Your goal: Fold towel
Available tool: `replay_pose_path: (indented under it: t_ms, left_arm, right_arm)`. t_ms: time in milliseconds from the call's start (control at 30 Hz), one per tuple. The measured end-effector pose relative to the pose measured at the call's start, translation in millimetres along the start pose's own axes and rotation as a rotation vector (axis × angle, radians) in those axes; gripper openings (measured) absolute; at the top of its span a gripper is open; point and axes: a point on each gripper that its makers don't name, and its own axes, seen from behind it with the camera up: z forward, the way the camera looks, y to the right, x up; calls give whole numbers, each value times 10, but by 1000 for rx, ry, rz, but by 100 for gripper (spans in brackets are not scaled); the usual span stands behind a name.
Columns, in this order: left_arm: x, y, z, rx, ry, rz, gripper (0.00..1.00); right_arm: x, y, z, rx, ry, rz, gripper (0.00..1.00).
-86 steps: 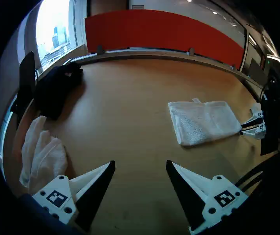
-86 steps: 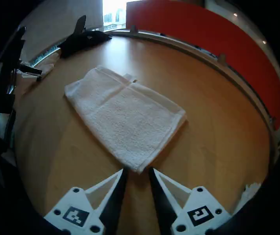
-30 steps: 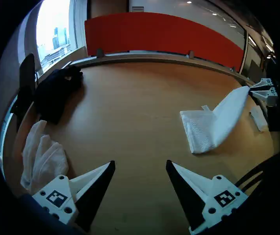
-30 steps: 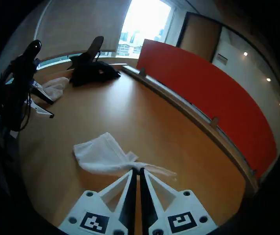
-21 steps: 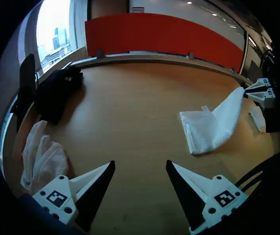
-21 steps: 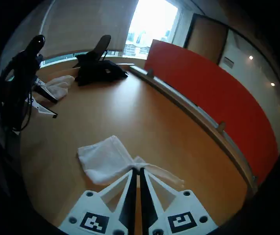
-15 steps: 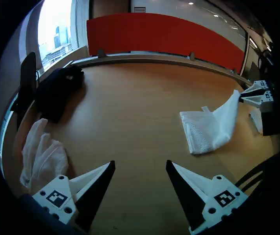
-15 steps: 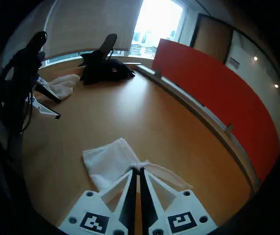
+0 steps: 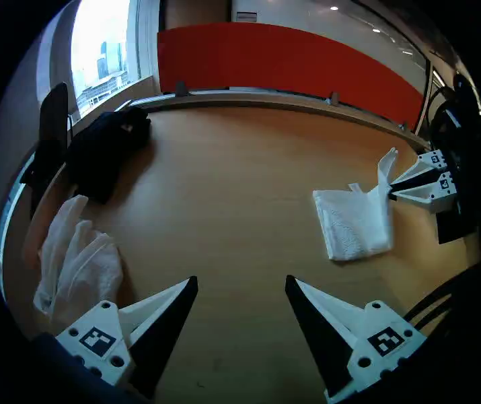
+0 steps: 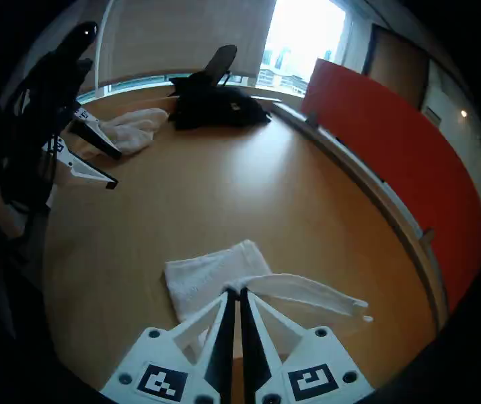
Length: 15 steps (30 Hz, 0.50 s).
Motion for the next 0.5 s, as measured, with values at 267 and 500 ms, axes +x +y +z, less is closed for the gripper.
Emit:
replay_pose_path:
  t_ms: [267,500]
  left_arm:
    - [-62,-96,-50,16,-1,-28,97]
    - [-92,-162,-70,30,-2,-43,97]
  right_arm:
    - [-8,-145,148,43,-18,-8,5]
    - [-43,-167,220,54,-31,-9,5]
